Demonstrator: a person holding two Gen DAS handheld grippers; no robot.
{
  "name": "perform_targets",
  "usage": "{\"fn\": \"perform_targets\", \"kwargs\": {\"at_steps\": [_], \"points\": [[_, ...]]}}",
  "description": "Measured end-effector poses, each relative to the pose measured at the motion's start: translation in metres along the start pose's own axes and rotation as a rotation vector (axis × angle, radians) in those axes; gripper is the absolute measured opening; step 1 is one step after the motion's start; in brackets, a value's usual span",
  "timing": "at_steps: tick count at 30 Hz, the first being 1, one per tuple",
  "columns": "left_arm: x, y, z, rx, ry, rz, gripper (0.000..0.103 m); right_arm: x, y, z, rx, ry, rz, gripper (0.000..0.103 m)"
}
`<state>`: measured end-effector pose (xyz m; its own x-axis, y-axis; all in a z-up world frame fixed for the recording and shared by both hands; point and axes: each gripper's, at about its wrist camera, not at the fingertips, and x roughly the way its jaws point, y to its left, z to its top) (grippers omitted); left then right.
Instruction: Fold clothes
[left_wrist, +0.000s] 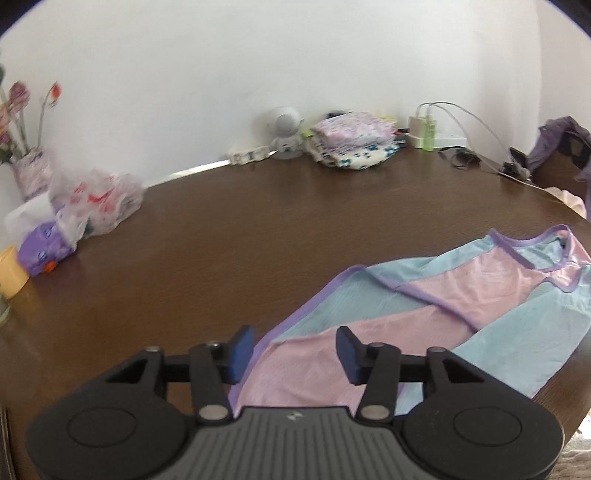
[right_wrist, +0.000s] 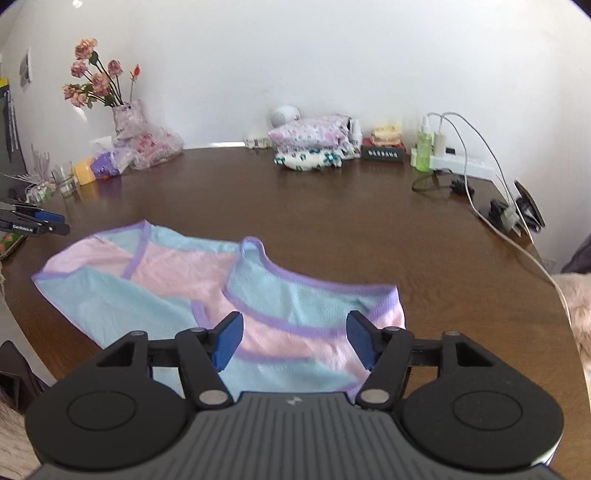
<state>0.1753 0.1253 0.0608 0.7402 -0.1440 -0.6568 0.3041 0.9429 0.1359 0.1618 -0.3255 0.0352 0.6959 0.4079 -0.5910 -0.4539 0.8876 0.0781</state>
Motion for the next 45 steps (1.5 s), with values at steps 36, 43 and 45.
{"fn": "perform_targets", "kwargs": {"at_steps": [36,43,45], "points": [[0.124,-0.034,0.058,0.490,0.111,-0.353,0.002,0.189,0.040,0.113,-0.385,0.458,0.225,0.005],[0.016,-0.059,-0.004,0.512,-0.165,-0.205,0.002,0.074,0.092,0.065,-0.617,0.173,0.148,0.004],[-0.004,-0.069,-0.030,0.505,-0.191,-0.185,0.002,0.055,0.107,0.038,-0.663,0.140,0.134,0.004]]}}
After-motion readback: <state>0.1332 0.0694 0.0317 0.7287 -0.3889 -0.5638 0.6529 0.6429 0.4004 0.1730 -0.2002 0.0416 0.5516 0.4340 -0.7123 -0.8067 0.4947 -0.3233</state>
